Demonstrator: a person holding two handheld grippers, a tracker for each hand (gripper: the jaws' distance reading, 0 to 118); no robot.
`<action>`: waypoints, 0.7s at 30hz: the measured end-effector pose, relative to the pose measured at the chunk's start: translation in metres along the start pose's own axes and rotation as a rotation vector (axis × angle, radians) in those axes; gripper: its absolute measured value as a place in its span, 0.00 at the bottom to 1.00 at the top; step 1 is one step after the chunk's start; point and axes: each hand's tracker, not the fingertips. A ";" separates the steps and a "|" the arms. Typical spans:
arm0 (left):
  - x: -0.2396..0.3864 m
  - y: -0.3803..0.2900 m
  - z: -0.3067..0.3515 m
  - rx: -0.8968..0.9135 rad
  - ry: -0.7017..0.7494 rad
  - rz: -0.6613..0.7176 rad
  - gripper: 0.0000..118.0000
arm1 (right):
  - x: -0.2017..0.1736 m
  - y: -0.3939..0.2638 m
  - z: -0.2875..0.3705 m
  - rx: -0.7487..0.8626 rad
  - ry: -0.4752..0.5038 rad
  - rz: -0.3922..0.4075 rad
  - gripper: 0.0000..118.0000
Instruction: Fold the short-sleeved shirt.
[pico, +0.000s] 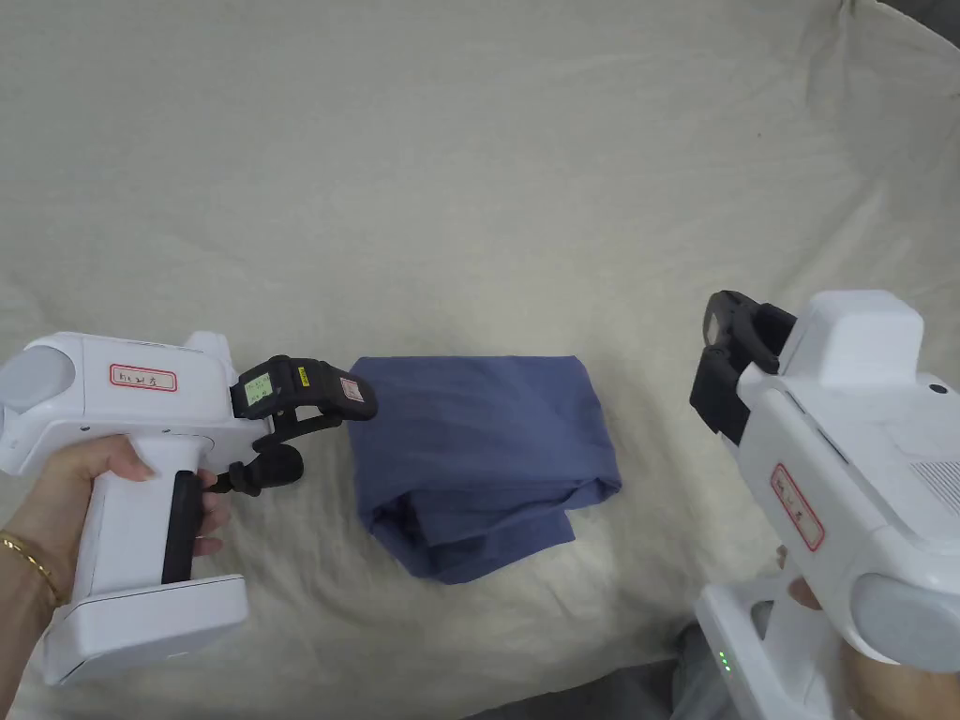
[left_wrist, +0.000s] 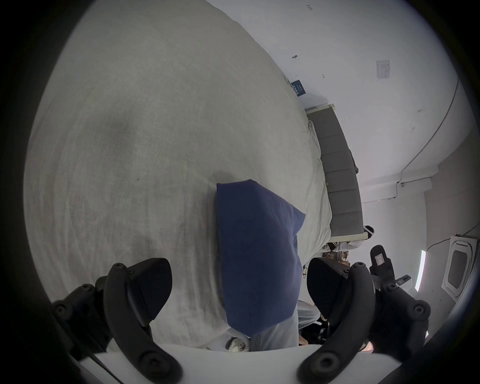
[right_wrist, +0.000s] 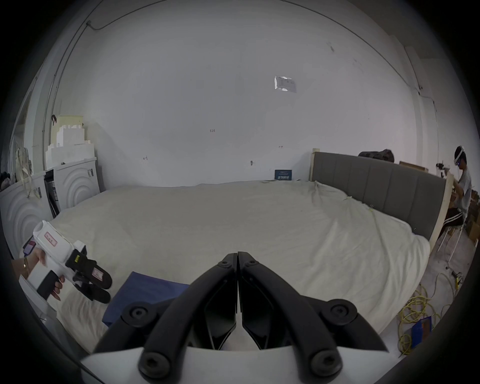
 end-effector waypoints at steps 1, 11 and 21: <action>0.001 0.000 -0.002 0.000 0.003 -0.002 0.93 | -0.002 -0.002 -0.006 -0.012 0.015 -0.014 0.00; 0.002 -0.001 -0.004 -0.010 -0.008 -0.009 0.93 | -0.031 -0.050 -0.075 -0.194 0.141 -0.106 0.00; 0.004 0.002 -0.001 -0.005 -0.016 -0.002 0.93 | -0.051 -0.087 -0.105 -0.329 0.198 -0.081 0.00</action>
